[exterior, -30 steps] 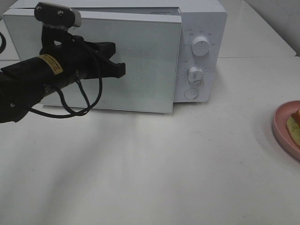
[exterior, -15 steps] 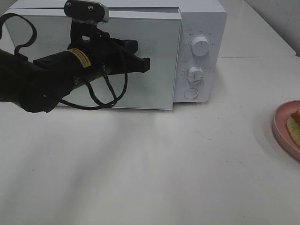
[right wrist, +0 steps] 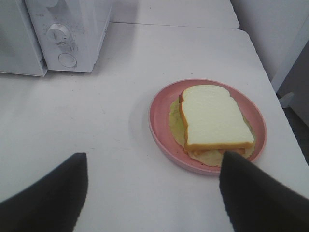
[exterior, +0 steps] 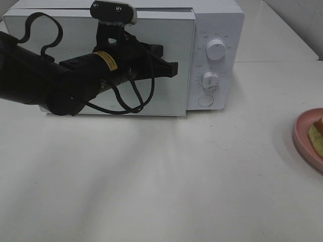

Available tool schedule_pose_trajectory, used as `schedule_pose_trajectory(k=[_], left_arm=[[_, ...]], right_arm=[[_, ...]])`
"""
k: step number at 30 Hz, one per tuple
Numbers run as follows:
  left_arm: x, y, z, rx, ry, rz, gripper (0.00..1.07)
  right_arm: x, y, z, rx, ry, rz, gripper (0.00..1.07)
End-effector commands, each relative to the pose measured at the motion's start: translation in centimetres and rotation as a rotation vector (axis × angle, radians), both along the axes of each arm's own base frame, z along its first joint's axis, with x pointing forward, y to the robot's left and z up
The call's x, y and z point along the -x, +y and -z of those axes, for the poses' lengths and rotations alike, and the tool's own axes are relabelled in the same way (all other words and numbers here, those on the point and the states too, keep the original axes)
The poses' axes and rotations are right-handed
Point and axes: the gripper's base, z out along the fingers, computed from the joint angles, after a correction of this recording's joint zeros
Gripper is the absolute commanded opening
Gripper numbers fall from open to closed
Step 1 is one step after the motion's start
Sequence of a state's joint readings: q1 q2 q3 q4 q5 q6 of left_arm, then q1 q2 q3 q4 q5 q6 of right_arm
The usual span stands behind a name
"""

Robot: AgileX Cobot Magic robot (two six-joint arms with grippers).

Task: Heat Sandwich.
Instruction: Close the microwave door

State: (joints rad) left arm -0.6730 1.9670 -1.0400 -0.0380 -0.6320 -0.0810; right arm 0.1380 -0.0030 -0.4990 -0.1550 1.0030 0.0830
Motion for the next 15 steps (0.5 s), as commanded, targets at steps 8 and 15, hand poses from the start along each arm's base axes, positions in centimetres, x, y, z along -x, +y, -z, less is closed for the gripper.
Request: schedule_pose_trajectory(k=[8,15], left_arm=[[-1.8,-1.0,-0.9,0.038,-0.01,-0.025,0.0],[-2.7,-1.8,-0.6,0.032,0.006,-0.027,0.0]], right_arm=[[0.4,0.0,0.0,0.003,-0.031,0.002,0.74],[0.4,0.0,0.0,0.003,-0.031,0.002,0.74]])
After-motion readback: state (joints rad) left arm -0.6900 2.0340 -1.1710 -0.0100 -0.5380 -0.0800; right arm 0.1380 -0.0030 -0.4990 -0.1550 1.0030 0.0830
